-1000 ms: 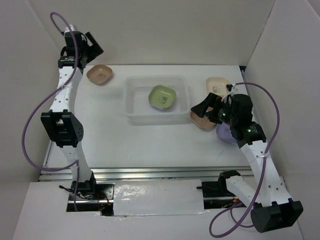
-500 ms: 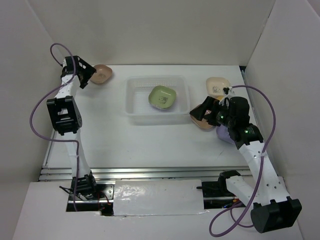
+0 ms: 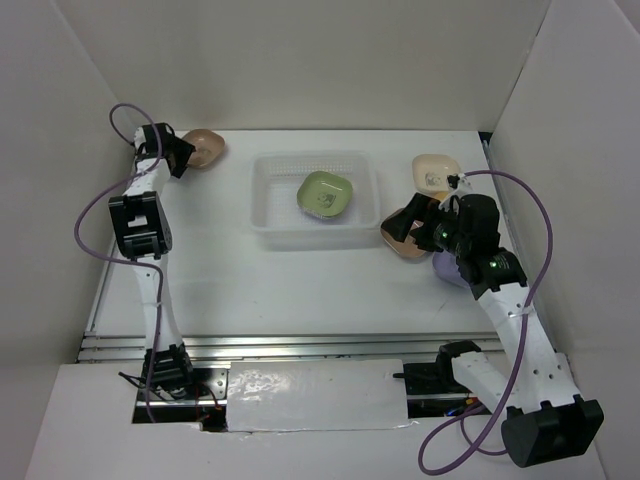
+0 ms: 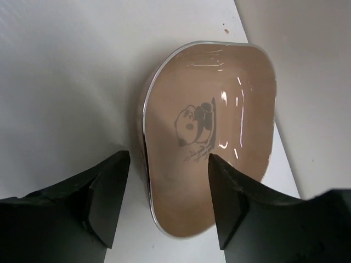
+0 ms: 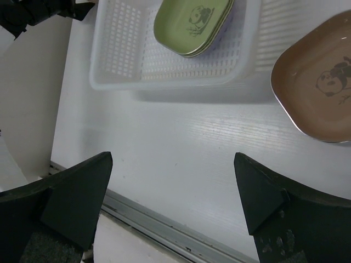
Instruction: Place the plates into the plastic bin on the countertop
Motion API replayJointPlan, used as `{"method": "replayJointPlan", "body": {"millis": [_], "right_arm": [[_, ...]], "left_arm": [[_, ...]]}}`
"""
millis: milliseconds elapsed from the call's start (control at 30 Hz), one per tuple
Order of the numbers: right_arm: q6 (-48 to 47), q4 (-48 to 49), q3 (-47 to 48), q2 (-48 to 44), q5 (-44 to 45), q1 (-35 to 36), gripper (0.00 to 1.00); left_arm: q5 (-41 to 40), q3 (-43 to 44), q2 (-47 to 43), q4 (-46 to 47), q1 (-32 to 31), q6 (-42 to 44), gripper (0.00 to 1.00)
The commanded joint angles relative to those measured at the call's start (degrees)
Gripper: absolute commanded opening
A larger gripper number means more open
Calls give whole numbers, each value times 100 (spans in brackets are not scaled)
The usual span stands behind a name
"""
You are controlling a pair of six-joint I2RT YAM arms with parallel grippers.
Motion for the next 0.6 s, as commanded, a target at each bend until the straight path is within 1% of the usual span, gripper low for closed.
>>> {"method": "replayJointPlan", "body": {"millis": [0, 33, 100, 133, 167, 200, 233, 267, 333, 367, 433, 467, 500, 533, 567], "right_arm": [[-100, 240, -19, -148, 61, 67, 100], [-100, 266, -10, -166, 26, 67, 100], [-100, 266, 8, -192, 8, 58, 100], [-100, 266, 8, -192, 17, 67, 100], [-118, 258, 17, -218, 17, 67, 100], [-126, 231, 17, -227, 34, 67, 100], [-127, 222, 17, -236, 43, 76, 100], [-127, 222, 17, -245, 61, 67, 100], [-91, 249, -1, -245, 70, 76, 100], [-83, 275, 8, -227, 61, 84, 100], [-83, 284, 8, -175, 78, 93, 100], [-100, 284, -1, -157, 96, 93, 100], [-100, 293, -36, -131, 166, 102, 100], [-83, 319, -62, -122, 236, 85, 100], [-74, 336, -97, -139, 298, 76, 100]], "left_arm": [[-266, 370, 366, -221, -141, -130, 70], [-371, 335, 366, -257, -150, -183, 53], [-451, 82, 296, -336, -159, -367, 39], [-478, -7, 252, -345, -168, -420, 25], [-513, -86, 208, -363, -168, -464, 17], [-557, -122, 147, -554, -159, -525, 7], [-601, -139, 86, -687, -159, -552, 0], [-705, -166, -2, -810, -159, -570, 0], [-838, -559, -685, -1101, -185, -553, 0], [-1126, -1275, -1480, -849, -264, -509, 0], [-1251, -2157, -2397, -51, -404, -54, 0], [-1077, -2901, -3185, 780, -553, 471, 0], [-893, -3134, -3489, 1058, -624, 737, 0], [-343, -3293, -3718, 1270, -755, 983, 0], [-24, -3208, -3990, 1307, -809, 1447, 0]]}}
